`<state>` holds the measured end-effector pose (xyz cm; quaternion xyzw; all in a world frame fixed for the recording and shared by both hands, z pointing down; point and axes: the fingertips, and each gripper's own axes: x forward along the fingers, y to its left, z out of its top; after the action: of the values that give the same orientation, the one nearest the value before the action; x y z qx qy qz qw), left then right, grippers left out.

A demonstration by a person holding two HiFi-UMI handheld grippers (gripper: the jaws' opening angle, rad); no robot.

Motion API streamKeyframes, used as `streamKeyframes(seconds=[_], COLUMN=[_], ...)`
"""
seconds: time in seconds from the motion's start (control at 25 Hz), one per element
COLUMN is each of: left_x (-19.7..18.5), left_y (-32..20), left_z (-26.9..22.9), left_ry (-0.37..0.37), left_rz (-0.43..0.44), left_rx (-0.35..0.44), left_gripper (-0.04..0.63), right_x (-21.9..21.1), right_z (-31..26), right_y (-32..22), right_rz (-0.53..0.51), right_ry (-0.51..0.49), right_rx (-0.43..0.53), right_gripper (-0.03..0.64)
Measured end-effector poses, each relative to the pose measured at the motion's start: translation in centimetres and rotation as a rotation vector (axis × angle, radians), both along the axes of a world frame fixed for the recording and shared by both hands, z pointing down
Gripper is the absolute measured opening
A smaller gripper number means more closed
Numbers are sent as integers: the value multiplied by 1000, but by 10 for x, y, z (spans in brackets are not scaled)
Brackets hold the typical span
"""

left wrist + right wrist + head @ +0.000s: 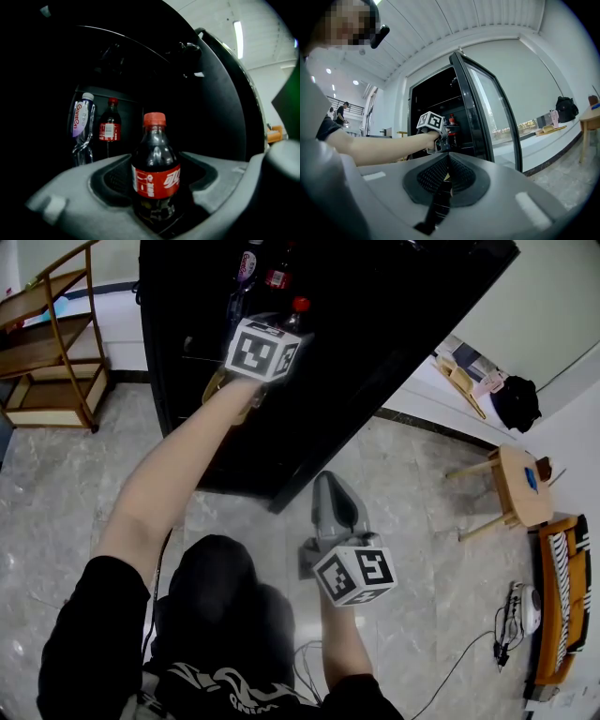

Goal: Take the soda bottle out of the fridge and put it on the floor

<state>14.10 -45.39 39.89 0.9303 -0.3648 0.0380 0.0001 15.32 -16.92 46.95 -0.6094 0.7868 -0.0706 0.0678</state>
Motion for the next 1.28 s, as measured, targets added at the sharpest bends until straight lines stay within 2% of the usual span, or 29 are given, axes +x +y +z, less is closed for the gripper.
streamKeyframes(seconds=[0.4, 0.68, 1.0, 1.28], left_x=[-3, -15, -52, -88], left_y=[6, 38, 116, 195], left_z=[-1, -3, -22, -20], left_ry=[-6, -1, 33, 63], left_rz=[0, 42, 106, 129], left_rx=[9, 20, 70, 68], left_gripper=[302, 302, 302, 302], right_x=[3, -1, -15, -33], right_z=[8, 13, 18, 21], right_y=[-2, 1, 16, 48], right_rz=[6, -5, -25, -55], right_ry=[-5, -7, 12, -2], right_rx=[-14, -16, -14, -4], right_gripper=[-3, -3, -3, -3])
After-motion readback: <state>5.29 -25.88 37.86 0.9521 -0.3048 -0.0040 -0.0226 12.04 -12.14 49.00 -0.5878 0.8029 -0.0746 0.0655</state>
